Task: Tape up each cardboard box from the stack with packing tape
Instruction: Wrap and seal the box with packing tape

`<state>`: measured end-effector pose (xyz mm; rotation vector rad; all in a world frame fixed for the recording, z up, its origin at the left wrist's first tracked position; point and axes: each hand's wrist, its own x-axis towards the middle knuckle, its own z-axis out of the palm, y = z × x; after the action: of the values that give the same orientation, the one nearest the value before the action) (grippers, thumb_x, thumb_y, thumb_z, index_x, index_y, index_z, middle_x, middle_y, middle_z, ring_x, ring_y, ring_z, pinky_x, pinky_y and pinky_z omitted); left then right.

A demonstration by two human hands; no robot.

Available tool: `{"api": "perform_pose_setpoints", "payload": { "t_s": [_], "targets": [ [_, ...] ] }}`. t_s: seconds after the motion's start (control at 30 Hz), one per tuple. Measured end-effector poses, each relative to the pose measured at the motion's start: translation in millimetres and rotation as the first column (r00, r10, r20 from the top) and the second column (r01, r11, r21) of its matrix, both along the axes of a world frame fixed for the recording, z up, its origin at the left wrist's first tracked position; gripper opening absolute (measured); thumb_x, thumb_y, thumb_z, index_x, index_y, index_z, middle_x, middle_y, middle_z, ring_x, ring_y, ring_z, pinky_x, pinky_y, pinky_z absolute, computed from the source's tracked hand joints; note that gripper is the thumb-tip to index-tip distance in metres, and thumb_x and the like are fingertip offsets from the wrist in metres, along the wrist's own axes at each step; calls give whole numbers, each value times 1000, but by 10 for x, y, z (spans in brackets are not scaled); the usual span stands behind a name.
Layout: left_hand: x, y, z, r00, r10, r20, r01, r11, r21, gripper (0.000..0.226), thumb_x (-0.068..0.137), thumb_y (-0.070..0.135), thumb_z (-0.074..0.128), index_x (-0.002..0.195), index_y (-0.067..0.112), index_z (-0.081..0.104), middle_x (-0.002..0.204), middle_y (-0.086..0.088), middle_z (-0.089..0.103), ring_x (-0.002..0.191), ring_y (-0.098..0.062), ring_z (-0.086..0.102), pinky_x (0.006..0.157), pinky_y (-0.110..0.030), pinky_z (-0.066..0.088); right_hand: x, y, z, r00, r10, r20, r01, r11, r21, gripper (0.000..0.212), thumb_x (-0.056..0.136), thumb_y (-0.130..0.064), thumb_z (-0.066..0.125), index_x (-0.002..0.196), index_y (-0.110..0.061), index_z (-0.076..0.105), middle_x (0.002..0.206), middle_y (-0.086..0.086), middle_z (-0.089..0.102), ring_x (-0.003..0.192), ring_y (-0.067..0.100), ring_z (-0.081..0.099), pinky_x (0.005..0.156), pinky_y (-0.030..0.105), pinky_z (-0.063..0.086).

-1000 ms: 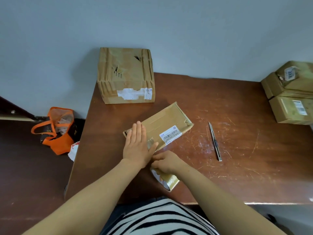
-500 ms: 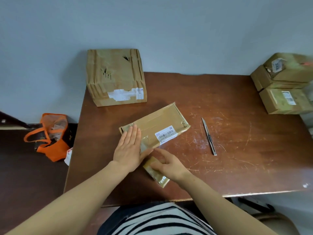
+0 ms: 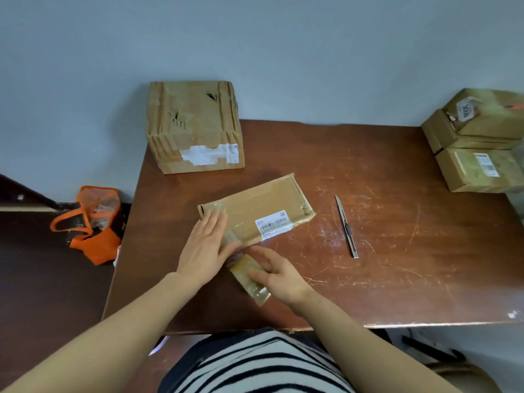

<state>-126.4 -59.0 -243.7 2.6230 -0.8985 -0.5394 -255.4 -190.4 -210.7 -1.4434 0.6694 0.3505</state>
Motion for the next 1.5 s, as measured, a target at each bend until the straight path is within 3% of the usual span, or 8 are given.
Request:
{"api": "perform_pose_setpoints", "payload": {
  "t_s": [0.13, 0.23, 0.33, 0.6, 0.87, 1.07, 1.27, 1.5],
  "targets": [
    [-405, 85, 298, 601, 614, -512, -695, 718, 46, 43, 93, 50, 51, 114, 12, 51, 111, -12, 59, 94, -24, 58, 83, -38, 50, 23, -15, -58, 1000, -25, 11, 23, 994, 105, 49, 90, -4, 55, 135, -24, 45, 86, 4, 67, 82, 15, 62, 82, 30, 50],
    [-528, 16, 363, 55, 560, -826, -802, 518, 297, 46, 87, 49, 62, 104, 6, 59, 91, -17, 66, 77, -27, 64, 66, -34, 56, 18, -19, -72, 991, 112, 76, -122, 982, 146, 51, 90, -6, 57, 125, -41, 44, 92, 11, 68, 85, 18, 62, 83, 34, 49],
    [-527, -68, 284, -97, 430, -898, -912, 324, 254, 31, 88, 16, 68, 111, -3, 60, 92, -20, 67, 75, -28, 65, 53, -31, 55, 6, -90, -26, 975, 208, 76, -213, 974, 72, 45, 91, -18, 61, 131, -34, 47, 88, 5, 68, 79, 11, 62, 77, 25, 50],
    [-562, -314, 237, -147, 456, -878, -953, 171, 249, 24, 89, 3, 55, 113, 0, 53, 81, -13, 55, 68, -22, 56, 44, -28, 49, -306, -1449, -439, 884, -467, -15, 275, 546, -792, 45, 92, -18, 61, 133, -6, 49, 133, 20, 46, 121, 37, 40, 100, 42, 34],
    [-476, -382, 332, -60, 537, -842, -976, 143, 161, 27, 92, 10, 54, 118, 2, 53, 88, -12, 59, 73, -23, 58, 62, -34, 51, -250, -1883, -679, 945, -214, -247, -69, 608, -791, 37, 88, -11, 52, 125, -5, 51, 110, 22, 60, 94, 38, 58, 74, 38, 48],
    [-525, -389, 296, -94, 529, -843, -974, 127, 189, 35, 90, 10, 48, 125, 4, 47, 98, -16, 57, 78, -26, 58, 61, -34, 49, -188, -1803, -417, 927, -373, -43, 255, 710, -657, 18, 91, -8, 47, 108, -7, 53, 104, 18, 58, 81, 34, 58, 71, 38, 47],
    [-564, -411, 213, -50, 594, -803, -986, 99, 134, 45, 93, 24, 60, 127, 0, 43, 114, -17, 58, 102, -32, 59, 82, -40, 51, 398, -782, -120, 953, 287, 96, -206, 849, -486, 17, 81, -14, 73, 91, -19, 60, 79, -5, 55, 75, 17, 55, 62, 18, 41],
    [-566, -449, 193, -94, 529, -843, -986, 67, 152, 37, 94, 20, 58, 122, -2, 47, 100, -17, 62, 79, -28, 64, 54, -31, 52, 788, -498, -299, 792, 590, -154, -504, 492, -709, 26, 89, -31, 65, 109, -16, 67, 102, 3, 39, 83, 20, 48, 70, 29, 42]
  ]
}}
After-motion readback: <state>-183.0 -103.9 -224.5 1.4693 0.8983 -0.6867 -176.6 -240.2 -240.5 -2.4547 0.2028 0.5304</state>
